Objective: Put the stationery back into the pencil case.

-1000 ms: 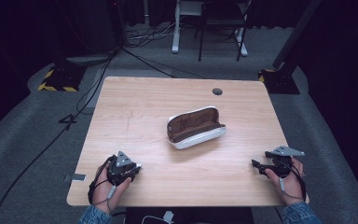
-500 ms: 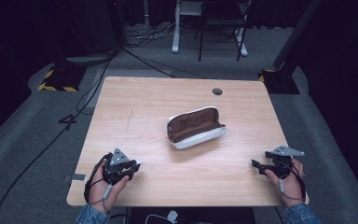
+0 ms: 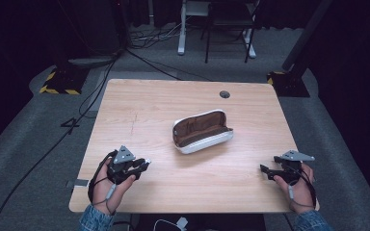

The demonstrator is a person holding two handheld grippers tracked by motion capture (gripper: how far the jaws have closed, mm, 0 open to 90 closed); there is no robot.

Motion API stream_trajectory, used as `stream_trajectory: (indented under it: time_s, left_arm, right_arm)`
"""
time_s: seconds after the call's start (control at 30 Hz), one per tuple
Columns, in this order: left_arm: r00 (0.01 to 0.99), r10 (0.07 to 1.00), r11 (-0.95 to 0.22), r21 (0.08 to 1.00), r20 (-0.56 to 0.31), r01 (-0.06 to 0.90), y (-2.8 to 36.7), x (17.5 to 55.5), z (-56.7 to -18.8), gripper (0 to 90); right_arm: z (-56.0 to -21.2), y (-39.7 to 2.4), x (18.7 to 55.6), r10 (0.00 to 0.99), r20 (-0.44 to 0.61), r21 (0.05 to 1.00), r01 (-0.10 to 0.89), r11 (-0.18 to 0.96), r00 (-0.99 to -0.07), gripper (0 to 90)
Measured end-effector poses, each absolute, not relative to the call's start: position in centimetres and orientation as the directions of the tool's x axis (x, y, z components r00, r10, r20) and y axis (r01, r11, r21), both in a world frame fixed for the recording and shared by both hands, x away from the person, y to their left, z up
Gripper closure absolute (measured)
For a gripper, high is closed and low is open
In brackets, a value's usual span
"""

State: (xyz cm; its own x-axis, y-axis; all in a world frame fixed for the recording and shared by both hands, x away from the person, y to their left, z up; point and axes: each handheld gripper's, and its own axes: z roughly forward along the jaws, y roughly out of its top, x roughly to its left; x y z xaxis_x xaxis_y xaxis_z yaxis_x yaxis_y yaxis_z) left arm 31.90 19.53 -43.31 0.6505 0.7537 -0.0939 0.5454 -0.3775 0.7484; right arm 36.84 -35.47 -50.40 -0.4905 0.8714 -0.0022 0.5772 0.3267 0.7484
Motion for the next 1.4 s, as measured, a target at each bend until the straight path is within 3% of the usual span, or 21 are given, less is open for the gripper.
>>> stream_trajectory:
  time_s: [1.4]
  left_arm:
    - [0.751,0.657,-0.408,0.805,-0.069,0.431,10.2,39.7,-38.3,72.4]
  right_arm:
    - [-50.4,-35.5,36.8,0.870,-0.001,0.749,0.576,0.328,-0.494,25.6]
